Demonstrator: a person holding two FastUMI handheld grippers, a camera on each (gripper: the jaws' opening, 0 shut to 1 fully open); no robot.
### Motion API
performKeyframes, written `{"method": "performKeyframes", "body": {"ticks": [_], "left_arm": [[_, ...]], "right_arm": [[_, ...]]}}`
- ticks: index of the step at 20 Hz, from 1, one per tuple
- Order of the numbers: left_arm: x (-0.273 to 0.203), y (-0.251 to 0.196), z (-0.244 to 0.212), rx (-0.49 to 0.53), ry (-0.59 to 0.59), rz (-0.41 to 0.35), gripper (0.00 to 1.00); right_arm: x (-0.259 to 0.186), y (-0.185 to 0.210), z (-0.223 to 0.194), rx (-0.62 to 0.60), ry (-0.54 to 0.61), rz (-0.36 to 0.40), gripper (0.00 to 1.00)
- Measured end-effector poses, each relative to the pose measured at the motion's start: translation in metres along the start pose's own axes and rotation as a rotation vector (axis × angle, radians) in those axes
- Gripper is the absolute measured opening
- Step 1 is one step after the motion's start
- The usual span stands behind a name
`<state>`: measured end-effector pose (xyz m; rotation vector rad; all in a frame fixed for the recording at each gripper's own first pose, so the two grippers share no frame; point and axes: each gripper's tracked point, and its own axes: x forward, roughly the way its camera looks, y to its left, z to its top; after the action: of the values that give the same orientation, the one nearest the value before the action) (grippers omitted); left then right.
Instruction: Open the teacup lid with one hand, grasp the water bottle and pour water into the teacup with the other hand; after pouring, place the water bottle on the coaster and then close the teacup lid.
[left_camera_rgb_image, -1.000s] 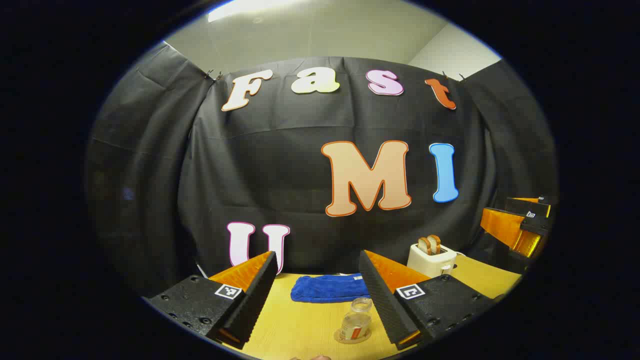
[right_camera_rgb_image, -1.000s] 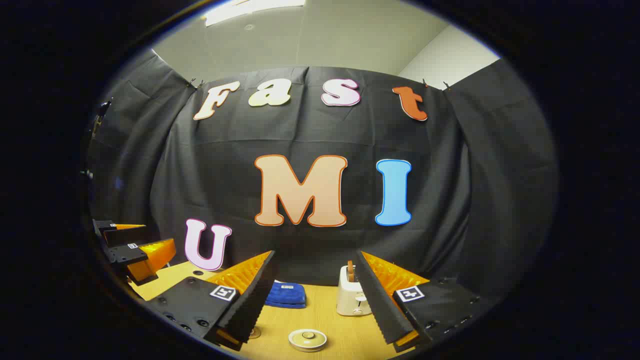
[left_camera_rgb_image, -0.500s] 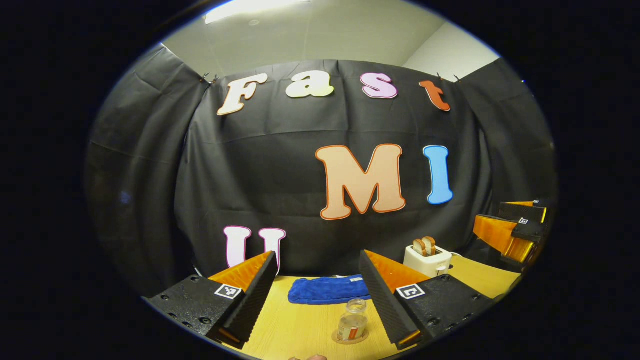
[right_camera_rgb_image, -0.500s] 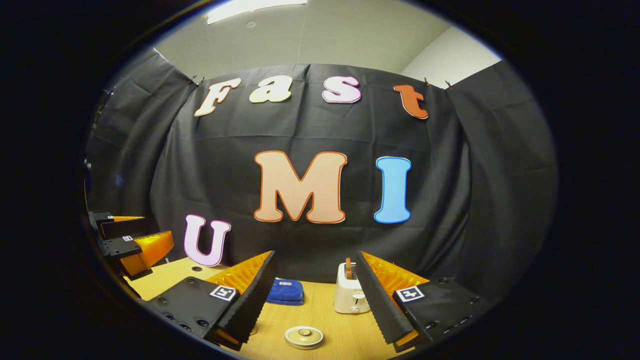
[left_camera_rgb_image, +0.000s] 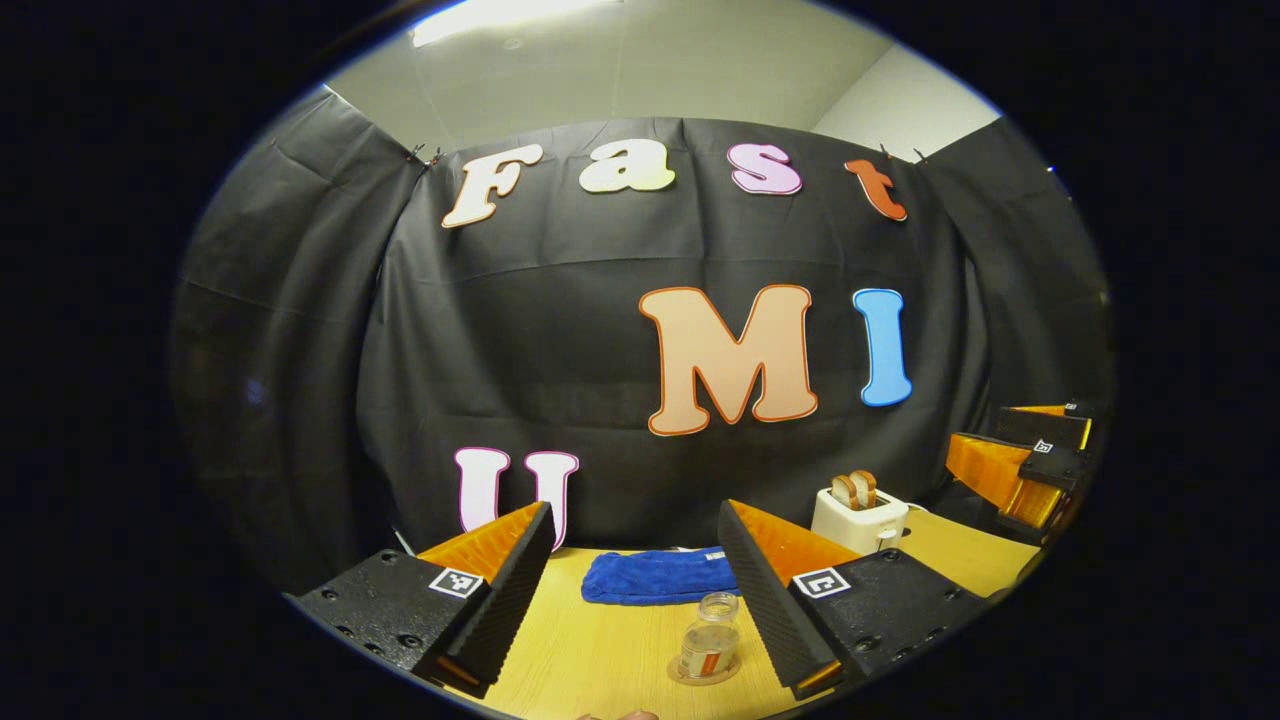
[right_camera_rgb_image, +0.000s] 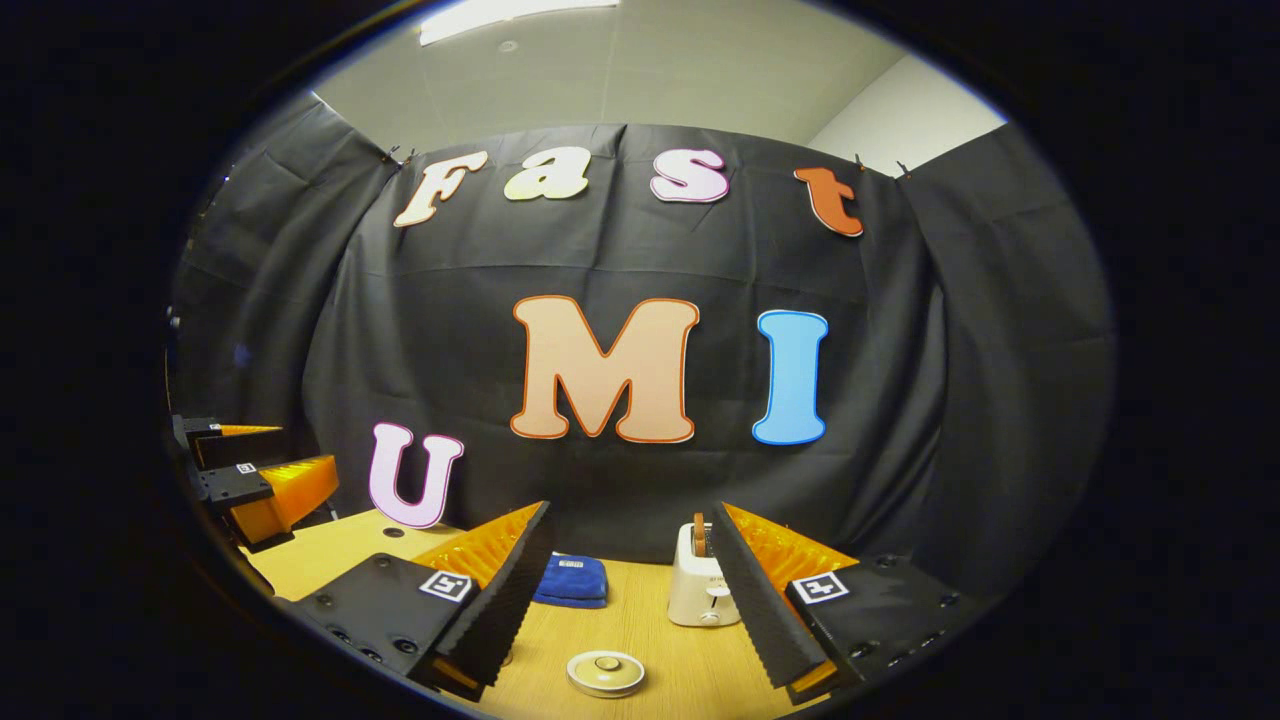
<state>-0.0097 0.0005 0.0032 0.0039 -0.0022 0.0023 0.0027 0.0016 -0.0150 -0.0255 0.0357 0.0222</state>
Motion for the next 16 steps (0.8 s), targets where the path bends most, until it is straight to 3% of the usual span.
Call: {"method": "performKeyframes", "body": {"ticks": [1, 3, 4, 10, 13, 14, 16], "left_arm": [[0.000, 0.000, -0.001, 0.001, 0.001, 0.000, 0.96], [-0.001, -0.001, -0.001, 0.004, 0.001, 0.000, 0.94], [-0.002, -0.001, 0.000, 0.006, 0.001, 0.000, 0.96], [-0.007, 0.008, 0.002, 0.032, -0.004, 0.023, 0.95], [-0.011, 0.014, 0.002, 0.036, 0.003, 0.041, 0.96], [-0.011, 0.017, 0.001, 0.038, 0.005, 0.049, 0.96], [-0.015, 0.024, -0.001, 0.042, 0.011, 0.067, 0.96]], "right_arm": [[0.001, 0.000, -0.003, -0.002, 0.005, 0.003, 0.94], [0.005, 0.004, -0.015, -0.006, 0.032, 0.023, 0.99], [0.008, 0.005, -0.023, -0.007, 0.051, 0.033, 0.94], [0.021, 0.007, -0.085, -0.035, 0.181, 0.065, 1.00], [0.022, 0.012, -0.115, -0.065, 0.242, 0.093, 0.94], [0.023, 0.011, -0.124, -0.067, 0.260, 0.097, 0.99], [0.026, 0.012, -0.143, -0.071, 0.303, 0.103, 0.99]]}}
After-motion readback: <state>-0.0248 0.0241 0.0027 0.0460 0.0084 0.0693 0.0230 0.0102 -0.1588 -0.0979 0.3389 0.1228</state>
